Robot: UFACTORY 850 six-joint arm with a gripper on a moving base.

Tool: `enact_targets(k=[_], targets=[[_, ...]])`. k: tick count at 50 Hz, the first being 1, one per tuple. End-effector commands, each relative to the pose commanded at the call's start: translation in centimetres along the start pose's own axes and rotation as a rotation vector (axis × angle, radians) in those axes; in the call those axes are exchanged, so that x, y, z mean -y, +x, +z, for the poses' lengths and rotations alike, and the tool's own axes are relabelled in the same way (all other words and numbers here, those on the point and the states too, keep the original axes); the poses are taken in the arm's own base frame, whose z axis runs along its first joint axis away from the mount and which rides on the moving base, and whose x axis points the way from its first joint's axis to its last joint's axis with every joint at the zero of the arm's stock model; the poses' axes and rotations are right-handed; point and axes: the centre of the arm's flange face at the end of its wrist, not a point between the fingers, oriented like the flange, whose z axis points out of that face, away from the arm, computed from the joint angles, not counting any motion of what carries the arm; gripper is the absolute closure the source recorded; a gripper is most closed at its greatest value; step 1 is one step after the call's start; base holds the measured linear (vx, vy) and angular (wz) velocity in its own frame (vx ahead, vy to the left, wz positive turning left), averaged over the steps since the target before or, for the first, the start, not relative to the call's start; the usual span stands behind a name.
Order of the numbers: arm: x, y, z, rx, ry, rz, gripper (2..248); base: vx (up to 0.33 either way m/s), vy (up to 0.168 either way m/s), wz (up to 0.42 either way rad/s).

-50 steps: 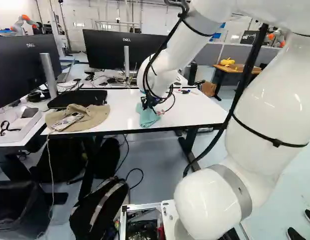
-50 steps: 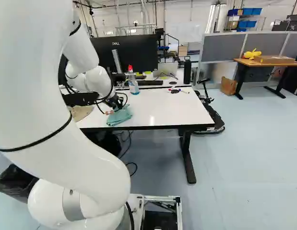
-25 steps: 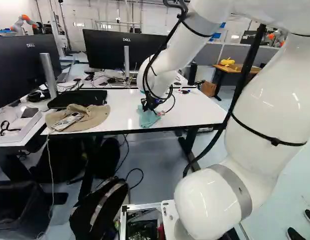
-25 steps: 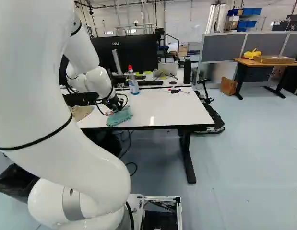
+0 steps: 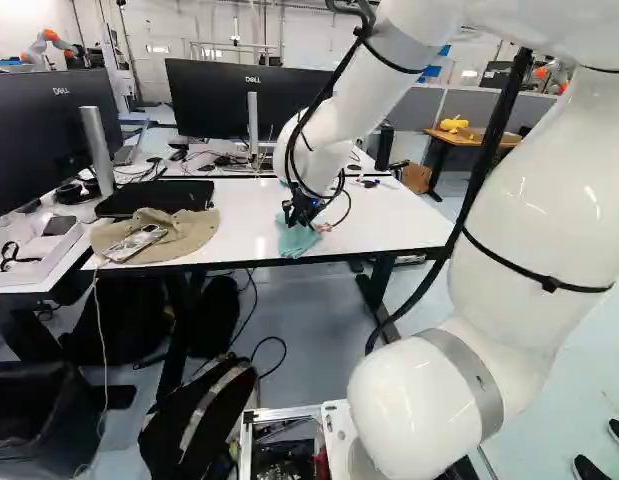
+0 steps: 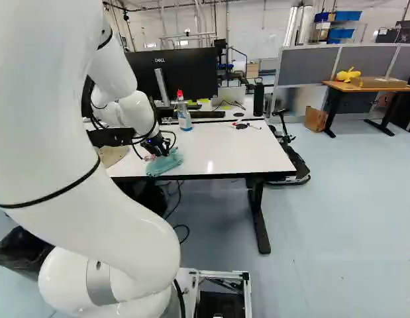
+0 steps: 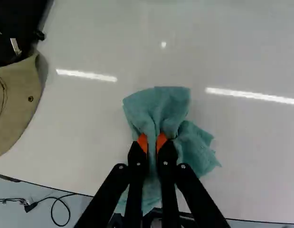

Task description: Clean the table with the green towel

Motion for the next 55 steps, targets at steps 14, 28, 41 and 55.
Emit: enact_targets(k=[14,28,41,55], targets=[[2.2,-0.6,-0.2,0.003,0.024,-0.045,209,0.0,0.0,0.0],[4.2,-1.9,-0.7,0.007,0.049,-0.091,209,0.0,0.0,0.0],[3.9,-4.1,-1.8,0.007,0.051,-0.094,209,0.0,0.0,0.0],[1.9,-5.7,-2.7,0.003,0.031,-0.057,209,0.0,0.0,0.0]])
